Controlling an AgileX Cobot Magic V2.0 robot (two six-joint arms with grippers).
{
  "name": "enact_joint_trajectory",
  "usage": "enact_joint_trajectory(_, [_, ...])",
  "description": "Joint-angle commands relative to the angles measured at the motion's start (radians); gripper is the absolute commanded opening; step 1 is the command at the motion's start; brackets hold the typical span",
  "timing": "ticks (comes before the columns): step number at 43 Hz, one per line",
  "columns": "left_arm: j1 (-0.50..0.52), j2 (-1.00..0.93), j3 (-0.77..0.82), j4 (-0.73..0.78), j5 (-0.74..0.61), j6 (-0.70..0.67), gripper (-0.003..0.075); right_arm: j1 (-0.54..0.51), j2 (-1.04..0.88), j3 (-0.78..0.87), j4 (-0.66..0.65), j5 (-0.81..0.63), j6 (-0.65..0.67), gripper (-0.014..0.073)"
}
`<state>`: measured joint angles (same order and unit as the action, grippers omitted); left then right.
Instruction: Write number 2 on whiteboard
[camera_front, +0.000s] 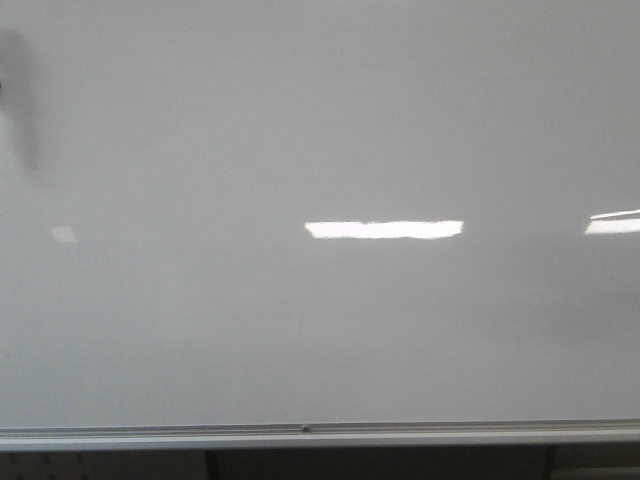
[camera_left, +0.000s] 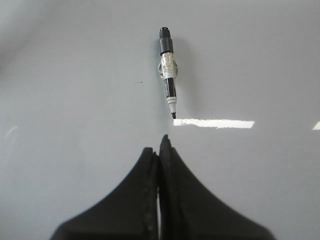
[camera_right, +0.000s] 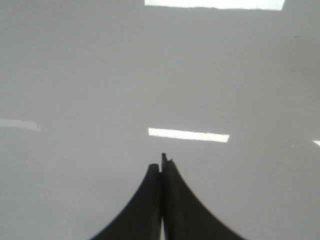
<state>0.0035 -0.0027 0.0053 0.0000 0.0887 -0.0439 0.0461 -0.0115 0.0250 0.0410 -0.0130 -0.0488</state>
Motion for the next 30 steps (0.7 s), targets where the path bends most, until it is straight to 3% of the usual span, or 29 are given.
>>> enact_joint_trajectory(1, [-0.001,-0.03,0.025,0.0,-0.089,-0.009,-0.002,0.002,-0.017,-0.002,0.0,-0.08,-0.008,-0.0069])
enact_joint_trajectory(30, [-0.001,-0.03,0.025,0.0,-0.12,-0.009,-0.002,0.002,-0.017,-0.002,0.0,-0.08,-0.008,-0.0069])
